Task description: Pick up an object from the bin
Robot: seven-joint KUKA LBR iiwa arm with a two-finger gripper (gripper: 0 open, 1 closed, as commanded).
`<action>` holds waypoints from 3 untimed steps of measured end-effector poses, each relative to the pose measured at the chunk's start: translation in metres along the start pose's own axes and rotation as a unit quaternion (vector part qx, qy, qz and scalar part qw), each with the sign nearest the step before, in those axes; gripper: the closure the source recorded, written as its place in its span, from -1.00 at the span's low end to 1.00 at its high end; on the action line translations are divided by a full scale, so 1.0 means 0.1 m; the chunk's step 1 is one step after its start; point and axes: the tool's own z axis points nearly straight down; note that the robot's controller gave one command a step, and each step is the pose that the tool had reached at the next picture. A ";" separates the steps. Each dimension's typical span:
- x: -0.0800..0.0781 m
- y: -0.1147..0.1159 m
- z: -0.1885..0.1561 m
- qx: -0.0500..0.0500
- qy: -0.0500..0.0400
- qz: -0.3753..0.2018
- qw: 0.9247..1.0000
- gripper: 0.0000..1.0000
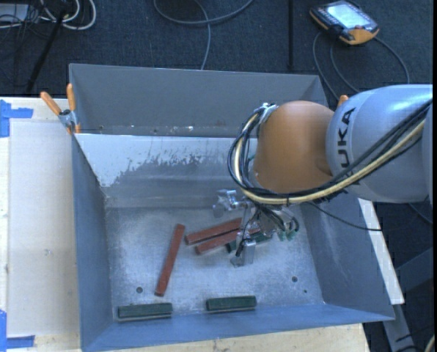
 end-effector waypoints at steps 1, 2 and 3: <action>-0.17 -0.23 0.69 0.000 0.000 0.006 1.000 -1.00; -0.17 -0.29 0.72 -0.001 0.002 -0.073 0.997 1.00; -0.17 -0.29 0.72 -0.001 0.002 -0.073 0.997 1.00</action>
Offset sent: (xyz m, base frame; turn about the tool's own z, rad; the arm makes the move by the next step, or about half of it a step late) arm 0.0224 -0.0262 -0.0714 -0.1487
